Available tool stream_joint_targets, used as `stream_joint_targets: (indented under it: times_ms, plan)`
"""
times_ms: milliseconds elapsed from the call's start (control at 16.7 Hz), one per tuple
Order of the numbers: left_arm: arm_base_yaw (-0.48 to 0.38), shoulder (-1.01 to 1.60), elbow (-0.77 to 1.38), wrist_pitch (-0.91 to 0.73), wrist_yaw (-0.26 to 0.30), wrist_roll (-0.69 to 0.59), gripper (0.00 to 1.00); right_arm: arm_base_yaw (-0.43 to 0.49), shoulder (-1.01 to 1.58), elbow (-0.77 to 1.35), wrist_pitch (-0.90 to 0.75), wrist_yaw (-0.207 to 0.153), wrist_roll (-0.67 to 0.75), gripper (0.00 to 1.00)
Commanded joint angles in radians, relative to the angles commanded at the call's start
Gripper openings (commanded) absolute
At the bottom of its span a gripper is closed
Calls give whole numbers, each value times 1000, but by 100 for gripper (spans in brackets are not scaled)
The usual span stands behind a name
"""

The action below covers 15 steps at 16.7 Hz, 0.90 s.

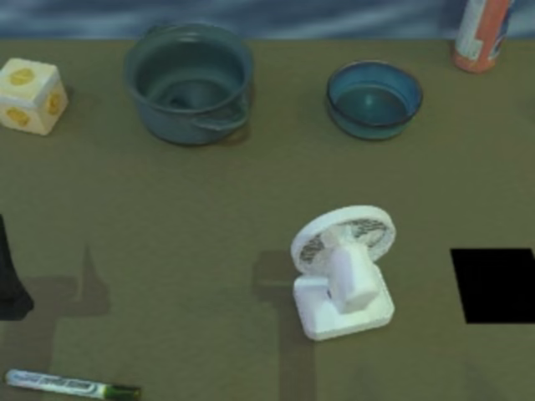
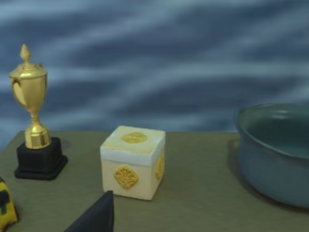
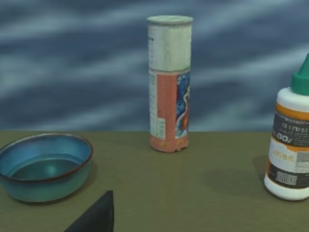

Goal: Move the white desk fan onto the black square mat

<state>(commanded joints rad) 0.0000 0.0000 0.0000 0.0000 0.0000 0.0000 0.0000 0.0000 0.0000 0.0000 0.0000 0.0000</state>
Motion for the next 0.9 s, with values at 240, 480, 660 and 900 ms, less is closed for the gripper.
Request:
stream_joint_targets:
  times_ms: [240,480,660,900]
  plan:
    - [0,0,0,0,0,0,100,13,31,29,-29,-1,-21,100]
    - [0,0,0,0,0,0,100,84,219,208,-189,-1,-140,100]
    - [0,0,0,0,0,0,100,164,458,430,-368,2,-274,100]
    - [0,0,0,0,0,0,100,293,851,801,-640,3,-484,100]
